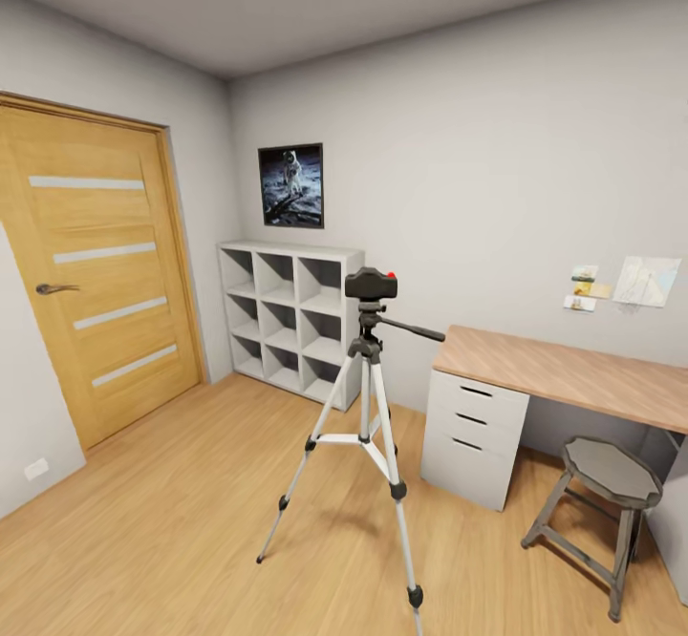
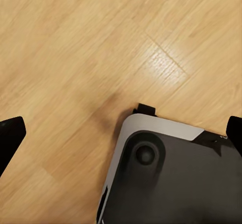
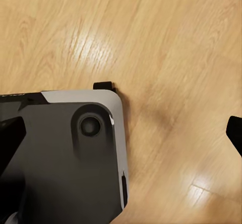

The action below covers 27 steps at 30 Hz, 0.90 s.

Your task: Attach the digital camera to the camera tripod in the bedroom.

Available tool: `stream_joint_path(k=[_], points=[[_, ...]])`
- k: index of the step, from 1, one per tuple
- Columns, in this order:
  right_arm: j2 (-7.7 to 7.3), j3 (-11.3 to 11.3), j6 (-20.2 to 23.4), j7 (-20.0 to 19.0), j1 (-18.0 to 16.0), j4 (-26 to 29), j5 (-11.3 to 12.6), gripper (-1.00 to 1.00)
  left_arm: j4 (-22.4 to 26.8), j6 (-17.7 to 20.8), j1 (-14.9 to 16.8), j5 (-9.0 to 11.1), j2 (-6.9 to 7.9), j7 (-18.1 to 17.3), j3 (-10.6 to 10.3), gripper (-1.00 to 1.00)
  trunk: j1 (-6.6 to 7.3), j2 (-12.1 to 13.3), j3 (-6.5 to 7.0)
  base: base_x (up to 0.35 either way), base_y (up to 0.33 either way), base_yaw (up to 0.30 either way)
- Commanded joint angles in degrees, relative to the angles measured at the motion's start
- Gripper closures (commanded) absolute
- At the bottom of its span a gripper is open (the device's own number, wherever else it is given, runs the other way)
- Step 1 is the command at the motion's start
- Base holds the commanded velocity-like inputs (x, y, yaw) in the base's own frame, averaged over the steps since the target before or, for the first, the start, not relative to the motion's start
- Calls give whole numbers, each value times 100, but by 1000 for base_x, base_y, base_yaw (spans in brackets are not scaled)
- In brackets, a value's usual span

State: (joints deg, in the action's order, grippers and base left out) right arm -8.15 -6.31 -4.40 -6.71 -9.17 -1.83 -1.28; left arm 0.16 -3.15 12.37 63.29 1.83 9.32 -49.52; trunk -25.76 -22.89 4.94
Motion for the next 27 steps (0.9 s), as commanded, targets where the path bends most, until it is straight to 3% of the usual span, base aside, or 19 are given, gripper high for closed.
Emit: stream_joint_path(k=[1,27], points=[[-3,-46,-34,-23,-6,-20,-13,-100,2,-9,-1,43,0,17,-48,-100,-2,-3,7,0,0,0],[-11,-46,-34,-23,-6,-15,-13,-100,74,-97,-7,-3,1,18,-63,-100,-2,-3,251,0,0,0]])
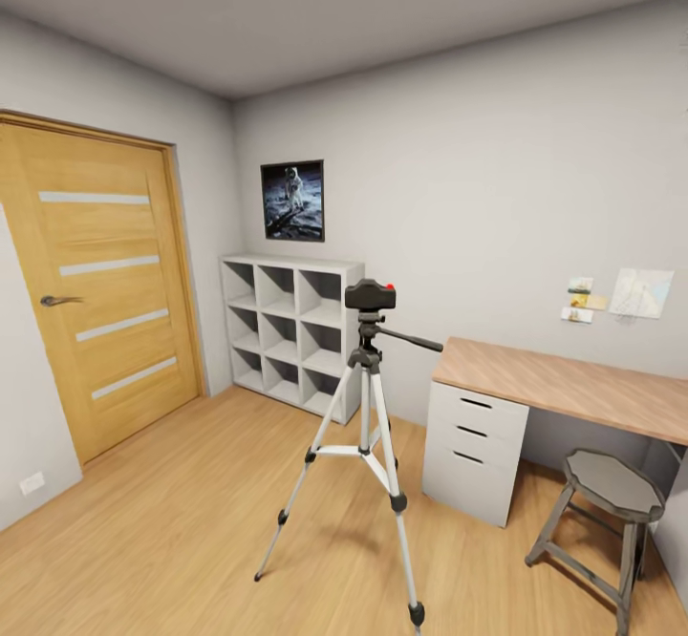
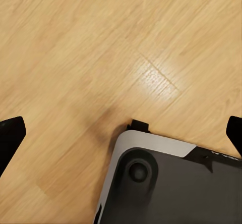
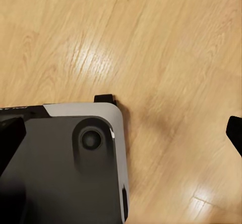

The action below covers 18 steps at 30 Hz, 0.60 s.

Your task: Attach the digital camera to the camera tripod in the bedroom.

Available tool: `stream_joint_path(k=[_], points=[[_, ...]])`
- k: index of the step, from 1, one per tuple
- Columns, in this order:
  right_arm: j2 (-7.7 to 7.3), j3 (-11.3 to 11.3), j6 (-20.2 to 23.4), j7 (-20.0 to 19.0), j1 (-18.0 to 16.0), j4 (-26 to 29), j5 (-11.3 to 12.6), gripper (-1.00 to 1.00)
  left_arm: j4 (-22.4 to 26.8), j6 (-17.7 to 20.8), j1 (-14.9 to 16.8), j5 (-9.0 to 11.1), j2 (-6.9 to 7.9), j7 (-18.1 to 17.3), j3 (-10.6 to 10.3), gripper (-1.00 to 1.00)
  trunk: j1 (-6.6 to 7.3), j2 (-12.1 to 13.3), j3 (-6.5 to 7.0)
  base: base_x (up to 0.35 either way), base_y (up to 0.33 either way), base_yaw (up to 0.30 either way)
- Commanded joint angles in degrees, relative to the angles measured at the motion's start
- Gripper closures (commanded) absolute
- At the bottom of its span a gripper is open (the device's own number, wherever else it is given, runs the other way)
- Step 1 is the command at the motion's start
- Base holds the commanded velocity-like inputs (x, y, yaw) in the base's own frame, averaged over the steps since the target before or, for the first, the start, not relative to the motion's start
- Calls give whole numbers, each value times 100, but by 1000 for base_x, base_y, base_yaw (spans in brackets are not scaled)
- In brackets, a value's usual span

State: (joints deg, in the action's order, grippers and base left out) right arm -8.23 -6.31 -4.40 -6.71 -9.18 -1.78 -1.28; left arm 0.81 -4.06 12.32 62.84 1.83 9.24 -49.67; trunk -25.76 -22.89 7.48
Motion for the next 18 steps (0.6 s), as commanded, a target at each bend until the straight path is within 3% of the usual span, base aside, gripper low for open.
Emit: stream_joint_path(k=[1,18], points=[[-3,-46,-34,-23,-6,-20,-13,-100,10,-6,-1,41,2,26,-49,-100,-2,-3,7,0,0,0],[-13,-27,-8,-23,-5,-16,-30,-100,15,-7,-1,44,2,26,-19,-100,-2,-3,113,0,0,0]])
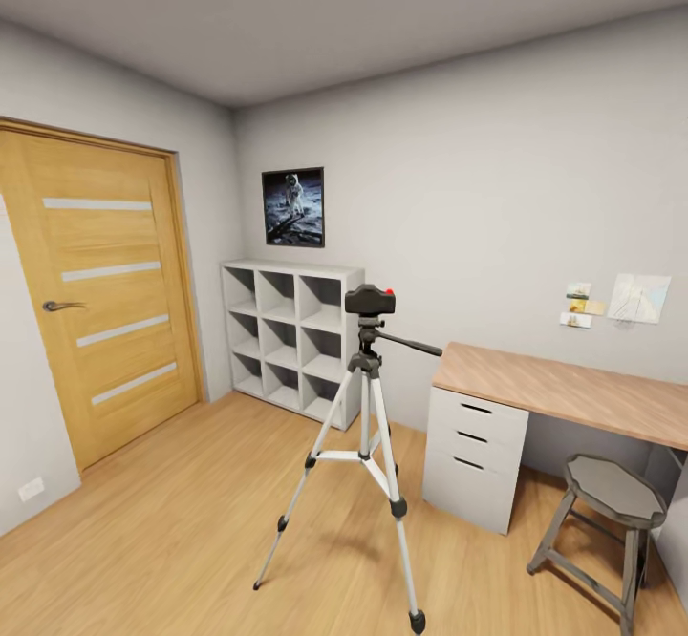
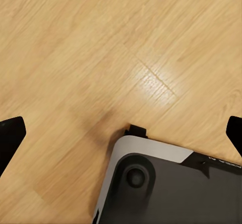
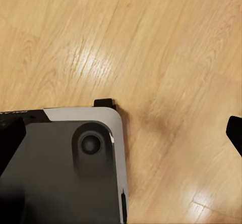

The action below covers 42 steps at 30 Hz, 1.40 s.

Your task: Attach the digital camera to the camera tripod in the bedroom.

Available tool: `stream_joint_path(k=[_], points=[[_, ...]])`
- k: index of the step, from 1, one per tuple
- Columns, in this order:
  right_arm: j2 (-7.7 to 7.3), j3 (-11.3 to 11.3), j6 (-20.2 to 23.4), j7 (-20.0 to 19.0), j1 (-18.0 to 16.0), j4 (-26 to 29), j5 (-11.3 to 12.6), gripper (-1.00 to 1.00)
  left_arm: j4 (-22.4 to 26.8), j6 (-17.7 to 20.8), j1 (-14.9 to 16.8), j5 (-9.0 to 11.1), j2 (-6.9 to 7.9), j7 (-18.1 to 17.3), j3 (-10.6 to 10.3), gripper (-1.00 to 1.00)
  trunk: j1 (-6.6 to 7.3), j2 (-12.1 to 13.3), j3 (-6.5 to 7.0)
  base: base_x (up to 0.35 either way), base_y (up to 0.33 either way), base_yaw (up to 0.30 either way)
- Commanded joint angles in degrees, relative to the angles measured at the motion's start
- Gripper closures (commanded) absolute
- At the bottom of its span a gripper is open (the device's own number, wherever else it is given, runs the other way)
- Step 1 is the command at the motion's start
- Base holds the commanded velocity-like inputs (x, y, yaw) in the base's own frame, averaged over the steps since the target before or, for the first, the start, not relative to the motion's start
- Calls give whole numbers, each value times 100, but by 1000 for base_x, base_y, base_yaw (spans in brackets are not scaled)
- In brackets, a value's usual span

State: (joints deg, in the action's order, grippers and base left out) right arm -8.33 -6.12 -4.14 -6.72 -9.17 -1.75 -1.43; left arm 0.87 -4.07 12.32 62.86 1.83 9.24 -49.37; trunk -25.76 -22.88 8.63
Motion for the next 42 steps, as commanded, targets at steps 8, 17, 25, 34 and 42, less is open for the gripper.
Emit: stream_joint_path(k=[8,17,25,34,42], points=[[-42,-24,1,-30,-9,-13,-30,-100,9,-6,-1,37,2,31,-69,-100,-2,-4,1,0,0,0],[-39,-27,-3,-31,-11,-11,-32,-100,9,-6,-1,35,2,27,-81,-100,-2,-4,1,0,0,0],[-20,-22,-10,-31,-11,-10,-33,-100,9,-6,-1,35,2,27,-77,-100,-2,-4,1,0,0,0],[4,-25,-9,-23,-9,-15,-33,-100,9,-6,-1,35,2,28,-88,-100,-2,-4,1,0,0,0],[7,-29,-21,-24,-8,-17,-33,-100,9,-6,-1,35,2,27,-84,-100,-2,-4,1,0,0,0]])
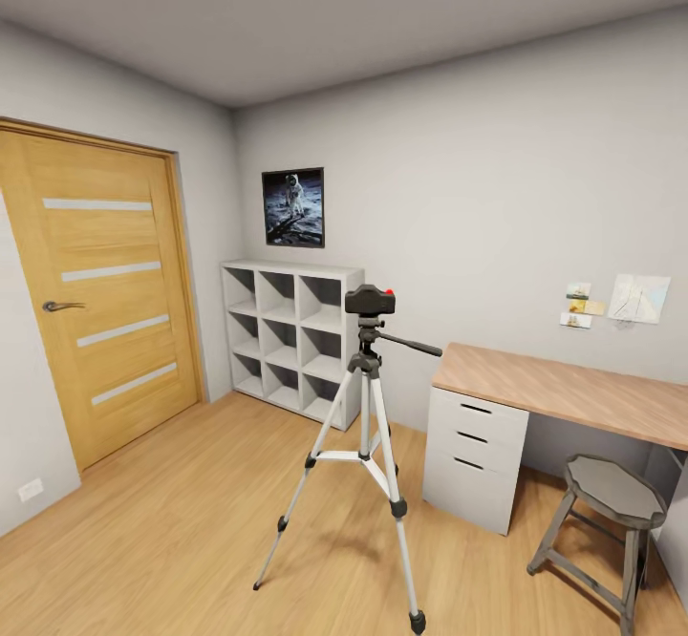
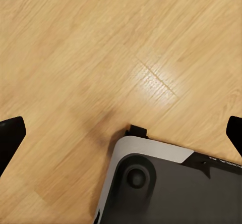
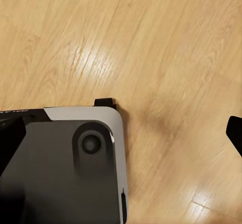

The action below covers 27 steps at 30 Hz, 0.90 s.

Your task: Attach the digital camera to the camera tripod in the bedroom.

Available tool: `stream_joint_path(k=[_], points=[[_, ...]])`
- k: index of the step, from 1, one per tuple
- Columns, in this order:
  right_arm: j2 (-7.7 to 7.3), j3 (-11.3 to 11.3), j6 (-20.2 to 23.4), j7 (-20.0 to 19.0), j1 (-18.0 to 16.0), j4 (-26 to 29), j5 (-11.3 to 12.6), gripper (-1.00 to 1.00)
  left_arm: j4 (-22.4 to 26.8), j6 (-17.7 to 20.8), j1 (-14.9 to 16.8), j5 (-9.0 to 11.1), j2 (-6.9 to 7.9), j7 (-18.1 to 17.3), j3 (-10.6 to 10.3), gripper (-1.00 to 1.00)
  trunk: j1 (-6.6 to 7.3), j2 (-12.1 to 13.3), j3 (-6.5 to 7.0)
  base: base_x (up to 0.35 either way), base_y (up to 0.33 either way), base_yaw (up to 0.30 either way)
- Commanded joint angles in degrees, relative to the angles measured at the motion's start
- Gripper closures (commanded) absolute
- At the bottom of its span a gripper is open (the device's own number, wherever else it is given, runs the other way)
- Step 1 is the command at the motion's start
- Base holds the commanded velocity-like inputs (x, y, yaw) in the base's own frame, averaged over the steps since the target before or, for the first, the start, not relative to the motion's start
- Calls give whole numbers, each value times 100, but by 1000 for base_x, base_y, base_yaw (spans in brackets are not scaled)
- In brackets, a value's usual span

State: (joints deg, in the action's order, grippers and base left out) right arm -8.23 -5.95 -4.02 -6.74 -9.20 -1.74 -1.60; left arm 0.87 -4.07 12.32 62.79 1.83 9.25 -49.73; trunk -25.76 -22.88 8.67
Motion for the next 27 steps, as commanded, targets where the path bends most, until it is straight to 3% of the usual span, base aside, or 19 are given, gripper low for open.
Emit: stream_joint_path(k=[1,27], points=[[-3,-46,-34,-22,-5,-19,-16,-100,9,-6,-1,42,2,26,-48,-100,-2,-4,-3,0,0,0],[-3,-56,-48,-21,-6,-19,-7,-100,9,-6,-1,43,2,27,-54,-100,-2,-4,-60,0,0,0]])
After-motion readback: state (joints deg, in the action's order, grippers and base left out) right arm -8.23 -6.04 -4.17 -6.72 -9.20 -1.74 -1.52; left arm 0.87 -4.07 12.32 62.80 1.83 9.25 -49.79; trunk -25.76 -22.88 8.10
